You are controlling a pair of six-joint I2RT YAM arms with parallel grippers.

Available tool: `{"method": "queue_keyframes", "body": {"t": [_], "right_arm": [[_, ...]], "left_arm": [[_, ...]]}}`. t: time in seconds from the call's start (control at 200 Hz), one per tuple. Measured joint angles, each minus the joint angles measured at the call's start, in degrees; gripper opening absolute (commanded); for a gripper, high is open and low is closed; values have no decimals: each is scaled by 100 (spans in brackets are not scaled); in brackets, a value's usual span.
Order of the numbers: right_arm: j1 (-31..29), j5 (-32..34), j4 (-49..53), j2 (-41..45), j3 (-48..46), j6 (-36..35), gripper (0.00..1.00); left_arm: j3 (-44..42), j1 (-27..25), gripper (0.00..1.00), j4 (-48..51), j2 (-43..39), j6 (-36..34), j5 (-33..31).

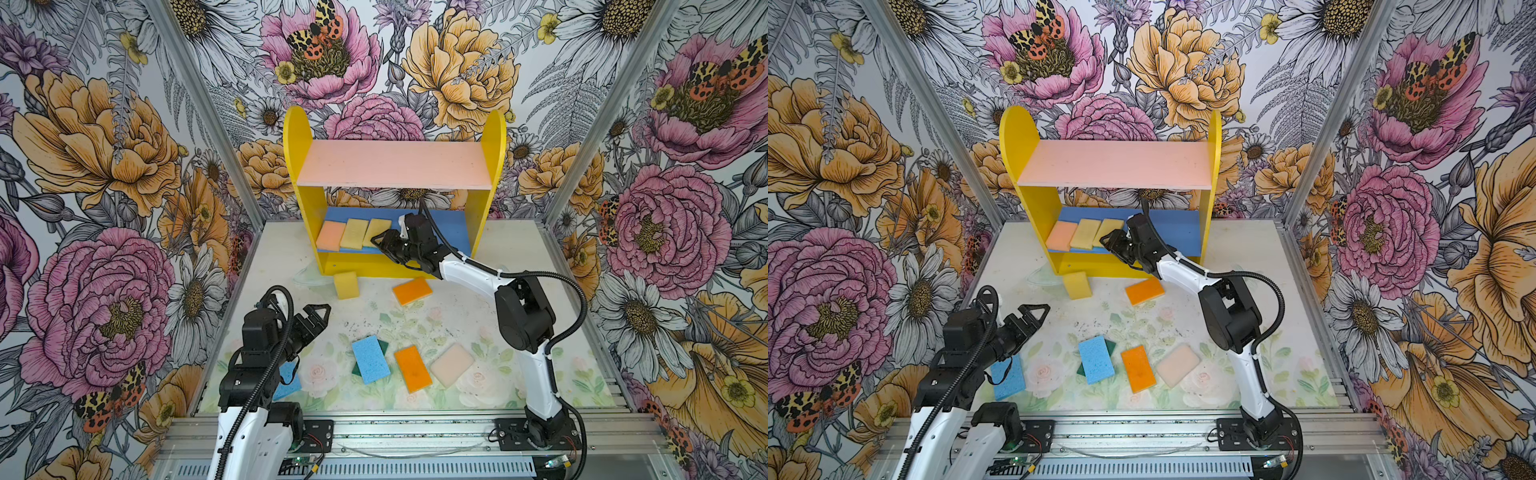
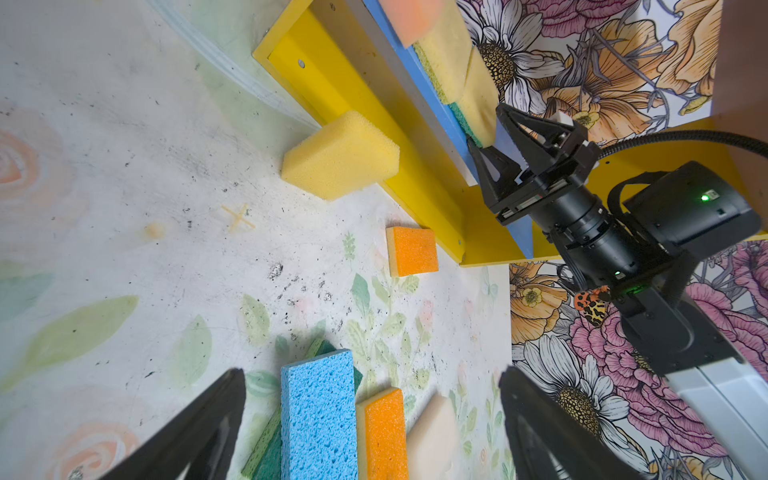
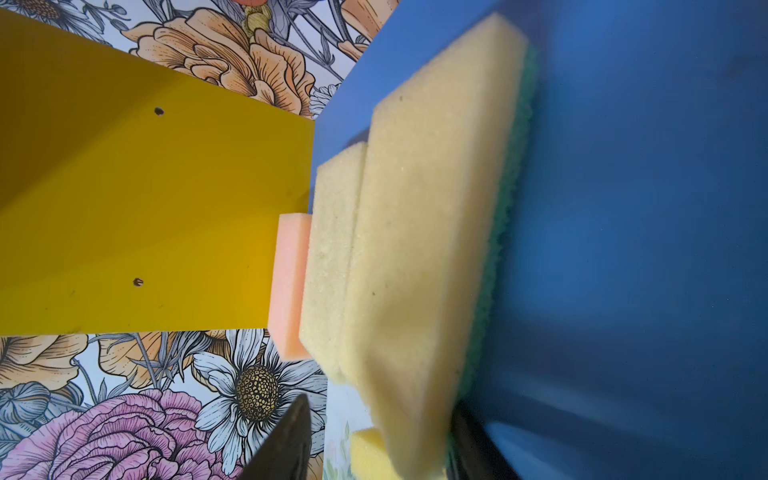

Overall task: Place and organize the cleaning sponges onto the shelf
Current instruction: 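Lay the green-backed sponge flat beside the yellow sponge and open the right gripper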

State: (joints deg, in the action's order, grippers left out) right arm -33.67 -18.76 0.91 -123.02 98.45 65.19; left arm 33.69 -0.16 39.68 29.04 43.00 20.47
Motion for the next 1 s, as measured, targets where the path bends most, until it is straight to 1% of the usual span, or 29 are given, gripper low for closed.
{"method": "queue_keyframes", "body": {"t": [0.125,0.245,0.46,0.66,0.825,1.0], "right_arm": [[2,149,308,103,63,-87,72],[2,367,737,184,186,-256,76],[2,514,1451,166,549,-588,78],[0,551,1971,-63,1073,-931,79],[-15,549,2127,-321,1475,-1224,79],[-66,507,2162,-496,1714,-1381,79]], "left_arm": [[2,0,96,0,0,0,2],[2,0,96,0,0,-2,4],[2,11,96,0,0,0,39],[0,20,96,-2,-4,0,68],[0,20,96,0,-4,0,87],[2,20,96,0,-4,0,105]]}}
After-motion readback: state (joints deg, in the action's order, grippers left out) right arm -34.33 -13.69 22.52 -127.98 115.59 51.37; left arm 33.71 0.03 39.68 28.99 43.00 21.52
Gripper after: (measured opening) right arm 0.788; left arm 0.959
